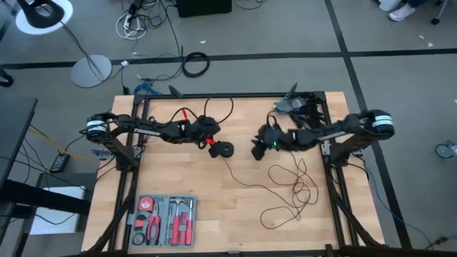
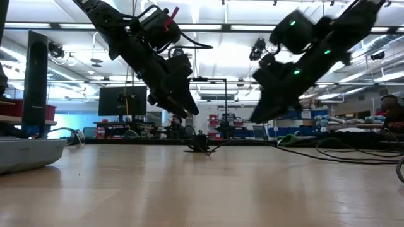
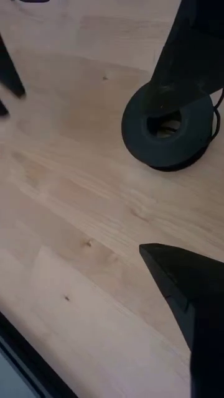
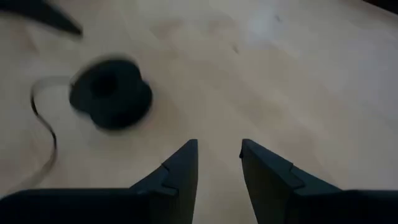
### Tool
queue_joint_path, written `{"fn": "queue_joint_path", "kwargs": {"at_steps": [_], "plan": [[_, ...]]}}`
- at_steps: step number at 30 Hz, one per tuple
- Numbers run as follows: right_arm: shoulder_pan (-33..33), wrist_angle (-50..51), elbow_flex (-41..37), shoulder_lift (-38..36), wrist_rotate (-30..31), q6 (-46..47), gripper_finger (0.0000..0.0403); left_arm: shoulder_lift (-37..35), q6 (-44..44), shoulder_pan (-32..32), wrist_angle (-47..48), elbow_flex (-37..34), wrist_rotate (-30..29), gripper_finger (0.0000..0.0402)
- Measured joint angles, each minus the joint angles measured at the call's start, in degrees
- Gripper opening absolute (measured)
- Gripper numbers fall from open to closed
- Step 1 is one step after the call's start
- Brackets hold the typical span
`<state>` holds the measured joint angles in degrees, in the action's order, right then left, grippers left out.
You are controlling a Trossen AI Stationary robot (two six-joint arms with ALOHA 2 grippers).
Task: Coil cords
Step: Uncoil the black wire from the spool
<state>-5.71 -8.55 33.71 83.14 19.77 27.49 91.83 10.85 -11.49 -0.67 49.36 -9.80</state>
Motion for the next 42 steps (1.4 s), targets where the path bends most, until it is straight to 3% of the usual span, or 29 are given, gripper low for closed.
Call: {"fn": "queue_joint_path", "kwargs": {"at_steps": [6, 13, 17, 25, 32, 42], "plan": [[14.88, 9.16, 0.00, -0.36, 15.47, 11.43, 0.0123, 0.01, -0.01, 0.00, -0.79, 0.00, -0.01, 0.0353], [22.97, -0.70, 0.03, 7.30, 16.35, 14.63, 0.0123, 4.50, -1.66, -0.01, -6.03, 0.07, 2.28, 0.0353], [22.37, -11.67, 0.04, 12.04, 12.43, 10.32, 0.0123, 8.22, -1.93, 0.04, -4.57, 1.16, 5.62, 0.0353], [19.78, -30.12, 0.12, 17.32, 10.48, -2.00, 0.0122, 9.23, -4.93, -0.02, 0.67, 3.77, 1.58, 0.0353], [16.63, -24.63, 6.30, 19.32, 4.36, -15.62, 0.0123, 9.66, -5.00, -0.02, 0.86, 3.89, 1.28, 0.0353], [11.31, -13.23, 21.03, 29.73, -3.36, -10.63, 0.0129, 9.68, -4.74, -0.02, 0.22, 3.87, 0.81, 0.0353]]}}
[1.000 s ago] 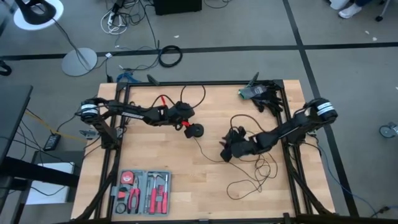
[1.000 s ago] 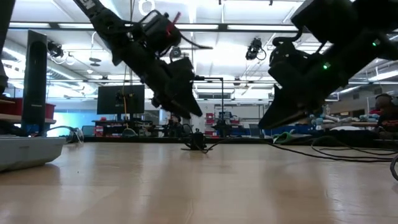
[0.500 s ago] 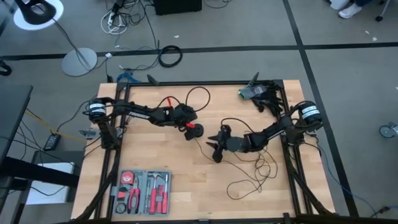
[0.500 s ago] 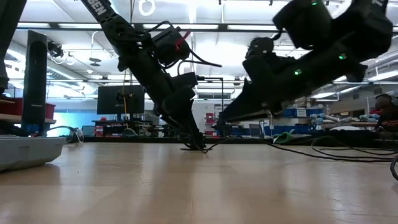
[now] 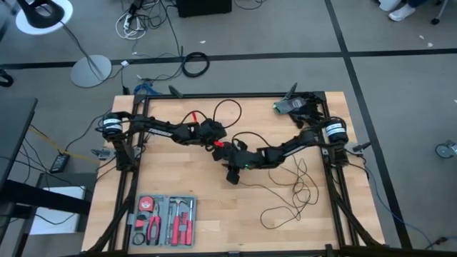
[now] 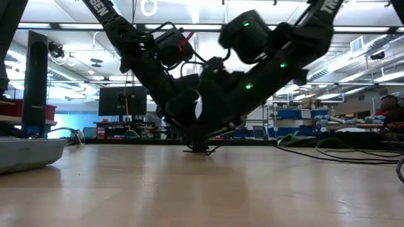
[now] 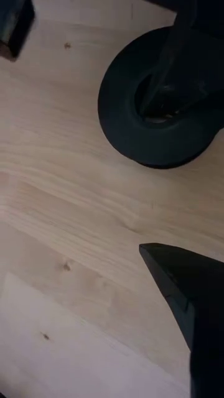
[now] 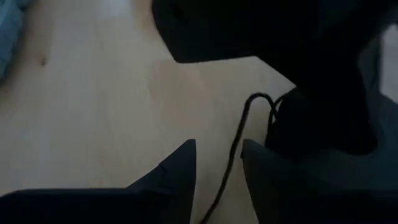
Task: Coil cords
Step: Uncoil the black wire from the spool
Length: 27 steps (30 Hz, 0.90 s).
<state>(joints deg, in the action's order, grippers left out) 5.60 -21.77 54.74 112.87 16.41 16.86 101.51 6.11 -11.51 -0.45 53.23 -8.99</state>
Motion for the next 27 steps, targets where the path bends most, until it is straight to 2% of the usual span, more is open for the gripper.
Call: {"fn": "queue_joint_path", "kwargs": {"at_steps": [2, 4, 7, 8, 13, 19, 27], "plan": [[-0.33, 2.06, 2.29, 1.42, 0.17, 1.79, 0.0125, 0.00, 0.02, 0.00, 0.02, -0.02, -0.12, 0.0353], [-0.50, 7.13, 4.29, 1.65, 0.33, 4.11, 0.0104, 0.00, 0.09, 0.00, 0.31, -0.03, -0.15, 0.0353], [-0.17, 15.11, 6.04, 0.76, 0.66, 3.29, 0.0028, 0.00, 0.37, 0.00, 0.74, -0.04, -1.32, 0.0353], [0.34, 16.83, 6.18, 0.19, 0.90, 2.63, 0.0015, 0.00, 0.39, -0.04, 0.86, -0.04, -2.04, 0.0353], [3.22, 28.42, 5.62, -4.45, 1.65, 5.22, 0.0005, -0.07, 0.80, -0.15, 1.66, -0.04, -2.64, 0.0353], [9.27, 43.16, 2.62, -11.10, 5.12, 15.13, 0.0003, -0.09, 1.66, -1.21, 2.02, -0.02, -3.21, 0.0353], [20.79, 46.11, -6.83, -19.01, 8.84, 35.97, 0.0001, -0.09, 1.75, -2.99, 2.19, 0.00, -2.13, 0.0353]]}}
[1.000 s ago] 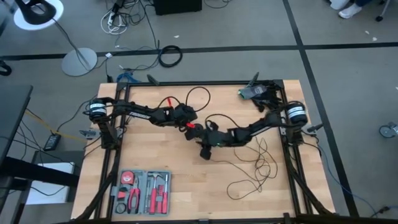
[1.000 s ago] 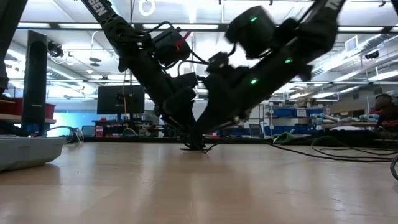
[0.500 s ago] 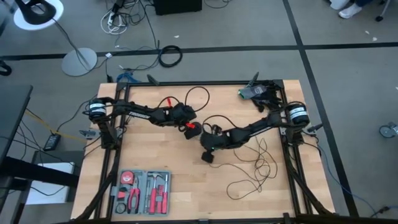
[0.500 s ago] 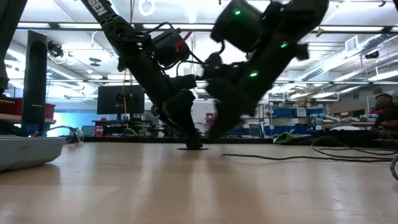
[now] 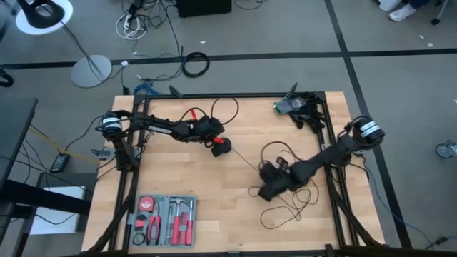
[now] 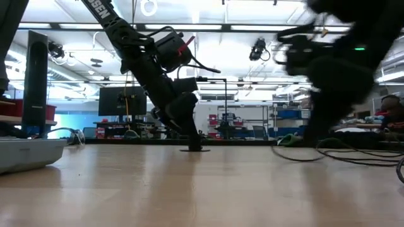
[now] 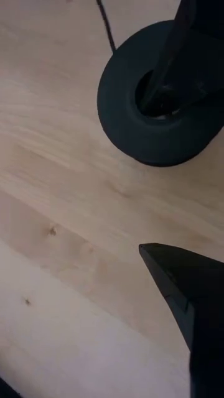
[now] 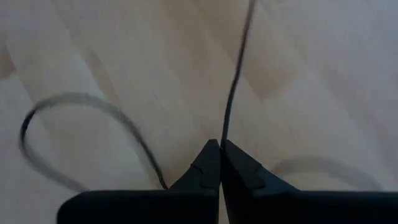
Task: Coil cords
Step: Uncoil the black wire from the spool
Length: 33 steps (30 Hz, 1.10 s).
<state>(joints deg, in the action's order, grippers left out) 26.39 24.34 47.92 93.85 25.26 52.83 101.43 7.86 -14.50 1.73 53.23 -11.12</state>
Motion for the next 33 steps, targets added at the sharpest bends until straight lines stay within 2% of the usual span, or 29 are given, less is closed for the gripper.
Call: {"fn": "queue_joint_path", "kwargs": {"at_steps": [5, 9, 13, 18, 19, 21, 24, 27, 30, 33], "plan": [[8.30, 3.55, -4.88, -2.94, 2.46, 17.72, 0.0001, -0.02, 0.02, -0.17, 0.15, 0.09, 0.09, 0.0353], [14.20, 12.26, -5.18, -3.71, 3.33, 30.25, 0.0001, -0.11, 0.12, -0.17, -0.18, 0.14, 0.55, 0.0353], [19.34, 19.58, -3.96, -4.02, 3.48, 38.64, 0.0000, -0.11, 0.15, -0.15, -0.19, 0.16, 0.64, 0.0353], [24.12, 21.96, -3.87, -4.03, 2.14, 46.51, 0.0000, -0.47, 0.07, -0.21, 0.35, 0.11, 0.12, 0.0353], [24.98, 22.26, -3.89, -4.03, -0.24, 47.81, 0.0000, -0.60, -0.22, -0.41, 1.84, -0.06, -1.60, 0.0353], [26.39, 22.40, -3.87, -4.01, -0.92, 49.75, 0.0000, -0.66, -0.15, -0.87, 5.12, -0.76, -3.14, 0.0353], [27.86, 23.65, -3.89, -4.01, 0.38, 53.00, 0.0000, -2.37, -0.13, -0.58, 6.54, -0.13, -6.09, 0.0353], [28.65, 23.38, -3.89, -4.01, 1.71, 54.03, 0.0000, -2.63, -0.09, -0.66, 8.63, -0.33, -6.41, 0.0353], [27.64, 21.98, -3.89, -4.01, 5.46, 51.96, 0.0001, -2.76, 0.08, -0.30, 4.59, -0.20, -5.36, 0.0353], [25.66, 21.50, -3.89, -3.96, 9.64, 49.65, 0.0011, -2.89, 0.13, 0.02, 1.23, -0.15, -0.88, 0.0353]]}}
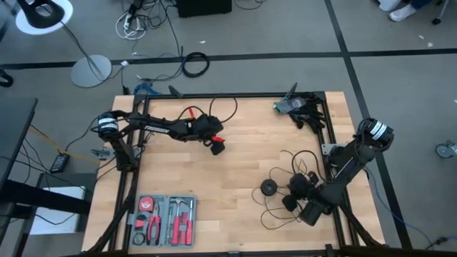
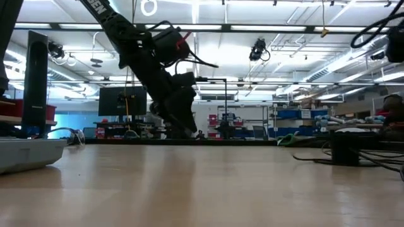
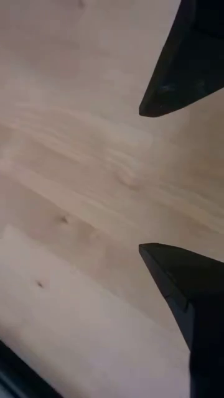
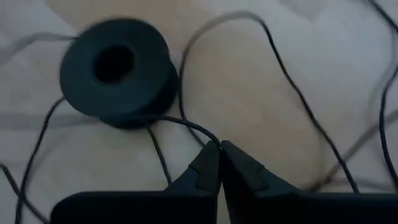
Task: Coil cords
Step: Uncoil the black wire from the spool
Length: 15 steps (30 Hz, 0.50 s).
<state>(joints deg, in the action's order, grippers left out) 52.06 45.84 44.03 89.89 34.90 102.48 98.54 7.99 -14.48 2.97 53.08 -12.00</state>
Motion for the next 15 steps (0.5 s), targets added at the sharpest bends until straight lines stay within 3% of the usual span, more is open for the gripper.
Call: {"fn": "queue_joint_path", "kwargs": {"at_steps": [6, 15], "plan": [[-6.46, -2.68, -0.07, 0.11, 3.21, -8.61, 0.0050, 0.07, 0.17, 0.68, -2.59, -0.05, 1.79, 0.0353], [-18.70, -14.71, -0.07, 0.11, 8.38, -31.63, 0.0129, 0.07, 1.06, 0.71, -1.64, -0.03, 2.03, 0.0353]]}}
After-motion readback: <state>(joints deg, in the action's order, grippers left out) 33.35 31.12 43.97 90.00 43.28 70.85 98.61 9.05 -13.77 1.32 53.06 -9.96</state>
